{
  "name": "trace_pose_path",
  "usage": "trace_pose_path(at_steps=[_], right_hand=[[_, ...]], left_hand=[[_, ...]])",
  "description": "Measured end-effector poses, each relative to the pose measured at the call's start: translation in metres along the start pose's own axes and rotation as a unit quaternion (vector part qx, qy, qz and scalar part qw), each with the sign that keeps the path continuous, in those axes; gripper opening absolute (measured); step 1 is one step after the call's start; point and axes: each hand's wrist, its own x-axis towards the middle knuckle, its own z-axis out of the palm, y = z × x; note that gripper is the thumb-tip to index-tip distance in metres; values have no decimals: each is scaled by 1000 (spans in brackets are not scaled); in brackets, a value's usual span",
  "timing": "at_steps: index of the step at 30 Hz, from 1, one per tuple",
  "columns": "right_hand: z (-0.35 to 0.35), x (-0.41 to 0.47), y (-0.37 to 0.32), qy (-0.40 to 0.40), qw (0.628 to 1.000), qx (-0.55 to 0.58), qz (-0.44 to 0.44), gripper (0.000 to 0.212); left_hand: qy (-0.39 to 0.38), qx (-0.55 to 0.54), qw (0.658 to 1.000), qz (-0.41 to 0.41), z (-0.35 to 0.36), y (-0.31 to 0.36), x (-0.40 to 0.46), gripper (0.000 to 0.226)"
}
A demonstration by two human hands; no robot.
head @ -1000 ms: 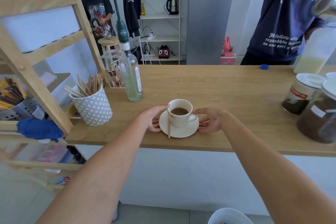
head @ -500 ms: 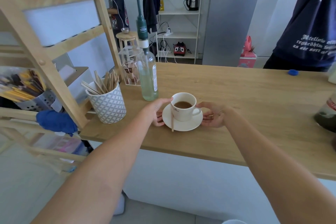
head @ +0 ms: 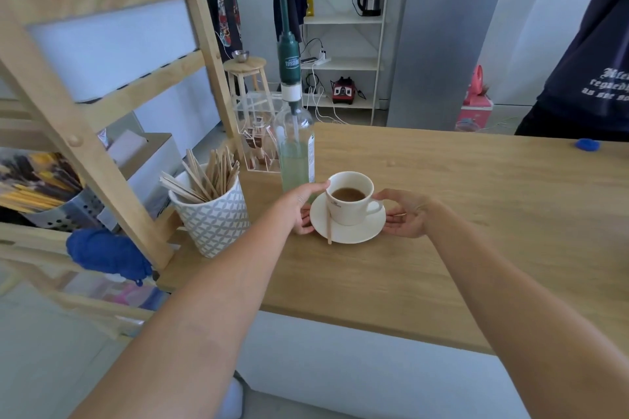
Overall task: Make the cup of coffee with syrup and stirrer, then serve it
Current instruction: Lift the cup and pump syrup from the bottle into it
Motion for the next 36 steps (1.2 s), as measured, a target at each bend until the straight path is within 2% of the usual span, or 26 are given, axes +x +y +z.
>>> trace_pose_path(at_steps=[5,10,12,15,16,18,23,29,36], right_hand=[[3,9,-1,-2,1000,2,6,63],[2,14,3,-11,1000,-9,-10,55],[2,13,5,-7,999,-47,-17,52],[2,11,4,31,991,-115,-54,51],[2,10,3,53,986,-136,-80,49],[3,8,1,79,974,-172,-127,41],[6,0,5,13,975,-176,-135,30],[10,-1,19,-37,978,-150,-142,21],[15,-3,25,-26,979,-118,-163,22]], left_hand=[[3,11,1000,6,-2,0,8,54],[2,21,1000,10,-3,-2,10,51],[10,46,998,28,-1,-2,11,58],[80,124,984,100,4,-1,14,89],[98,138,978,125,5,0,14,91],[97,109,978,149,7,2,14,82],[47,-26,993,109,13,4,12,52],[18,-70,993,91,23,2,6,44],[22,-81,991,103,30,1,3,46]])
